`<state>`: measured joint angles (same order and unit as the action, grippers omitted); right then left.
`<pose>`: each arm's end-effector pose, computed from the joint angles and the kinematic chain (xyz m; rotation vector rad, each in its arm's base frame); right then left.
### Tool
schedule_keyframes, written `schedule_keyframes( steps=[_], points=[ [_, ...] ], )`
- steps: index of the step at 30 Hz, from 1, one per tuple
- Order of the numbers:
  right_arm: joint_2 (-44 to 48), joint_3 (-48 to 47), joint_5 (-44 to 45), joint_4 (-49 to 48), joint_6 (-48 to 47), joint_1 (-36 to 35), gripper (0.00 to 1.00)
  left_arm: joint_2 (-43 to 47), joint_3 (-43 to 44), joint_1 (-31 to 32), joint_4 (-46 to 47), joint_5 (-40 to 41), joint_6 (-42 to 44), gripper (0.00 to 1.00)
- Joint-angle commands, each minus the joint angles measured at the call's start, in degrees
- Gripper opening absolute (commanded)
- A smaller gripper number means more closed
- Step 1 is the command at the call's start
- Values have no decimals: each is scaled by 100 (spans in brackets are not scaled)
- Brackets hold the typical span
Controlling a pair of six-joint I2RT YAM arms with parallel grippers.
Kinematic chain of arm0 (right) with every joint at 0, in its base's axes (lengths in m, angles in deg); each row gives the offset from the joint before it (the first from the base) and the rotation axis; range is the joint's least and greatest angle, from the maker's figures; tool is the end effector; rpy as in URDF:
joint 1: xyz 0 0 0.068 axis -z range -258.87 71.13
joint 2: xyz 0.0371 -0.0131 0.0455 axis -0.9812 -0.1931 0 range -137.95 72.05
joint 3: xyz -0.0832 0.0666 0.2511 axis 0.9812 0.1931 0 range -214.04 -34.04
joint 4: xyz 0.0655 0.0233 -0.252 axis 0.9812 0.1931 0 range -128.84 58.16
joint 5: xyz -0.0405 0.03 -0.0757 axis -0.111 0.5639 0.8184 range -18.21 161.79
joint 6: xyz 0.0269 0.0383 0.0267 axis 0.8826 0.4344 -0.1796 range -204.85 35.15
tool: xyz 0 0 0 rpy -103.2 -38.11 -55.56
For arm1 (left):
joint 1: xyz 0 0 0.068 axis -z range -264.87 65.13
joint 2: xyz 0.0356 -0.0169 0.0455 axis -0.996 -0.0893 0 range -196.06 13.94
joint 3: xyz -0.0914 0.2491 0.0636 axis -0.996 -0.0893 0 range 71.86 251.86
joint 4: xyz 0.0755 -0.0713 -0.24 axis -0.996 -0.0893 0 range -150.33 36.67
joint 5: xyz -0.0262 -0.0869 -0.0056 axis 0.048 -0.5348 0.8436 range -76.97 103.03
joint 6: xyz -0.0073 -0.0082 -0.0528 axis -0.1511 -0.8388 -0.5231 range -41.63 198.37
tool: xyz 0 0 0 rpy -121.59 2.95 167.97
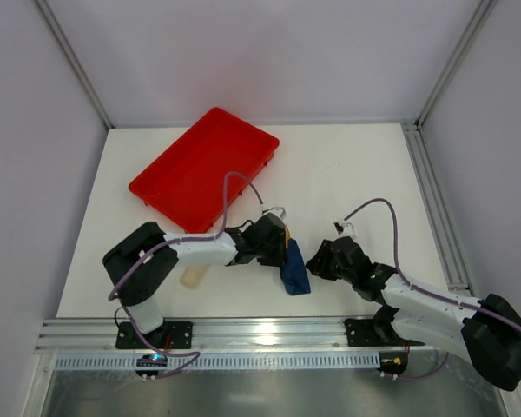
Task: Place the utensils on the paper napkin and roll it up
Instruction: Roll the napkin at the center of the board.
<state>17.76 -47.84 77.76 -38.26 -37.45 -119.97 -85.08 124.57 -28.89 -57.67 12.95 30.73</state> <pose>0.1334 0.1113 0.1426 0.1869 2.3713 0.6664 0.1923 -0.2847 0.1537 0.1914 2.6146 -0.7377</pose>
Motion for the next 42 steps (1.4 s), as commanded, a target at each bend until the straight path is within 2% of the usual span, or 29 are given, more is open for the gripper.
schedule_keyframes(
  steps=[1, 16, 32, 42],
  points=[
    [-135, -26, 17, -312, -90, -29, 33, -29, 257, 79, -207, 95, 0, 24],
    [-1128, 0, -167, -1077, -125, -82, 20, -161, 688, 299, -436, 183, 53, 24],
    [-1225, -8, -387, -1209, -213, -82, 20, -565, 925, 316, -295, 166, 141, 24],
    [-1331, 44, -387, -1315, -196, -73, 19, -355, 943, 316, -208, 104, 176, 26]
  ],
)
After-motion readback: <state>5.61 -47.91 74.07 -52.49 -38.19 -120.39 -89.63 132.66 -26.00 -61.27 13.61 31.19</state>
